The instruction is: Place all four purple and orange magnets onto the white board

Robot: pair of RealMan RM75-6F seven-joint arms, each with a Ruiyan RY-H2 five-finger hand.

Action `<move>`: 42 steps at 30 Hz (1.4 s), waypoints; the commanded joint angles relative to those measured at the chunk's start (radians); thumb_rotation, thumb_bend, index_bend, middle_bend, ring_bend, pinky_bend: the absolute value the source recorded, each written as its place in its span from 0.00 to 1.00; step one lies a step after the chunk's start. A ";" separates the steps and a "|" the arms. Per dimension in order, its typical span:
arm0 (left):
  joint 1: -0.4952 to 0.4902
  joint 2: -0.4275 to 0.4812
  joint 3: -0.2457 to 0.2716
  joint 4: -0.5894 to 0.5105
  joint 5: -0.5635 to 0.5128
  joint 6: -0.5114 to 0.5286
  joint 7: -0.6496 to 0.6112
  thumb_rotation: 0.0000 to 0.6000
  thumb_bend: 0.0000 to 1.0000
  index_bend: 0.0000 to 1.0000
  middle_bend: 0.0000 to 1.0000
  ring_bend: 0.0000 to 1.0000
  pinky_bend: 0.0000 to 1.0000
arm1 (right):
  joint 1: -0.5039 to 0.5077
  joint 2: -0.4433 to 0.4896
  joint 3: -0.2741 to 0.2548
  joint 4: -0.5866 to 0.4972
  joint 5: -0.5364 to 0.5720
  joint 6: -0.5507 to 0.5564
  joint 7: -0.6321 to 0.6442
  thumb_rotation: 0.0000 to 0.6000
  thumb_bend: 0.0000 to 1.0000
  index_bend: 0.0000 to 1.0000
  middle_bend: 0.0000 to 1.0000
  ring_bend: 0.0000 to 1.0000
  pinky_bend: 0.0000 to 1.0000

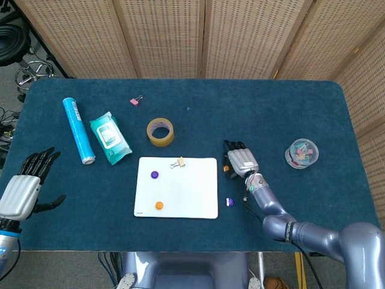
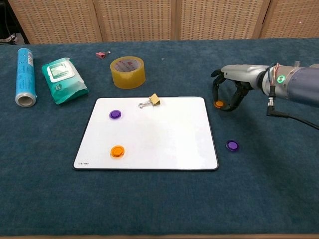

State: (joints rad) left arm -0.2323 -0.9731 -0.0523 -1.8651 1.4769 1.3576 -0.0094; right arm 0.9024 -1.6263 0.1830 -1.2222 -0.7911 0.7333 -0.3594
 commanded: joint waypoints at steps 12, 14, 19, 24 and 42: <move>0.003 0.006 0.002 -0.004 0.010 0.001 -0.008 1.00 0.20 0.00 0.00 0.00 0.00 | -0.054 0.089 -0.062 -0.315 -0.185 0.151 -0.053 1.00 0.38 0.54 0.00 0.00 0.00; 0.004 0.006 0.002 -0.005 0.013 0.003 -0.008 1.00 0.20 0.00 0.00 0.00 0.00 | -0.055 0.085 -0.073 -0.345 -0.205 0.164 -0.073 1.00 0.38 0.55 0.00 0.00 0.00; 0.008 0.009 0.005 -0.009 0.023 0.009 -0.013 1.00 0.20 0.00 0.00 0.00 0.00 | -0.049 0.054 -0.093 -0.399 -0.243 0.191 -0.130 1.00 0.38 0.56 0.00 0.00 0.00; 0.011 0.015 0.010 -0.010 0.037 0.011 -0.025 1.00 0.20 0.00 0.00 0.00 0.00 | -0.026 -0.028 -0.084 -0.389 -0.217 0.198 -0.188 1.00 0.38 0.55 0.00 0.00 0.00; 0.014 0.030 0.012 -0.008 0.055 0.015 -0.057 1.00 0.20 0.00 0.00 0.00 0.00 | 0.000 -0.147 -0.071 -0.351 -0.154 0.216 -0.273 1.00 0.38 0.55 0.00 0.00 0.00</move>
State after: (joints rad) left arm -0.2178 -0.9430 -0.0402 -1.8726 1.5315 1.3729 -0.0665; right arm 0.9017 -1.7714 0.1114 -1.5749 -0.9469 0.9494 -0.6310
